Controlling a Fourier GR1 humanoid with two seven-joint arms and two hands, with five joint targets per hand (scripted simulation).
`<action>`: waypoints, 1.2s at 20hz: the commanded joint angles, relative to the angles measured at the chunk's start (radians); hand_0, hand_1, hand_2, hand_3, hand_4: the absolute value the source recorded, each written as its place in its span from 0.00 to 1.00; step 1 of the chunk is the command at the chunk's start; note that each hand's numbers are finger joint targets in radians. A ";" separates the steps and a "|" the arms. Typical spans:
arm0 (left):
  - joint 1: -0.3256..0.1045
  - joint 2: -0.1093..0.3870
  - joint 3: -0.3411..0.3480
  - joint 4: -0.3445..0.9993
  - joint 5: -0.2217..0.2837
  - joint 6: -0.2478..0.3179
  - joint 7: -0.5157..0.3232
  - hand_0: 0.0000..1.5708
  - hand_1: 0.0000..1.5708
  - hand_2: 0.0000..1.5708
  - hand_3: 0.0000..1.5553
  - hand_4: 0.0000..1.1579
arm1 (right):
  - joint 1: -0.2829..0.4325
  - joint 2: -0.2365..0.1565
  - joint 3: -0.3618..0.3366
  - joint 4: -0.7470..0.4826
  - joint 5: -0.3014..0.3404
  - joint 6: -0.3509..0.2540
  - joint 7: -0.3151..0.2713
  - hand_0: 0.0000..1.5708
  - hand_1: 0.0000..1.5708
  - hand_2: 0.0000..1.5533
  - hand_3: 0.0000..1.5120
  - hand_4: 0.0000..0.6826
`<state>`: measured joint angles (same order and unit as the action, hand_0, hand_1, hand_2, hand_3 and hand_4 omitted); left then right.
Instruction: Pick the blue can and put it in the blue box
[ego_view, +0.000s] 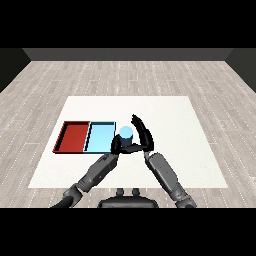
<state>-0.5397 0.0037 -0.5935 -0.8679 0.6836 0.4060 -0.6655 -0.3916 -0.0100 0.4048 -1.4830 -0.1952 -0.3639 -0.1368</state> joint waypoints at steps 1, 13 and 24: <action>0.032 0.031 0.043 -0.073 -0.051 0.008 0.057 1.00 1.00 1.00 0.99 0.99 | 0.049 -0.019 -0.055 -0.076 -0.011 0.045 -0.003 0.00 0.00 0.00 0.00 0.00; -0.037 0.197 0.135 -0.008 -0.119 0.077 0.114 1.00 1.00 1.00 0.98 1.00 | 0.336 -0.074 -0.257 -0.227 -0.206 0.158 -0.184 0.00 0.00 0.00 0.00 0.00; -0.206 0.358 0.100 0.319 -0.253 0.113 0.459 1.00 1.00 0.99 0.95 0.87 | 0.287 -0.097 -0.339 -0.140 -0.269 0.206 -0.146 0.00 0.00 0.00 0.00 0.00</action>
<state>-0.6849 0.3109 -0.4829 -0.6741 0.4663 0.5246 -0.3237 -0.1090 -0.0863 0.0939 -1.6342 -0.4416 -0.1798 -0.2938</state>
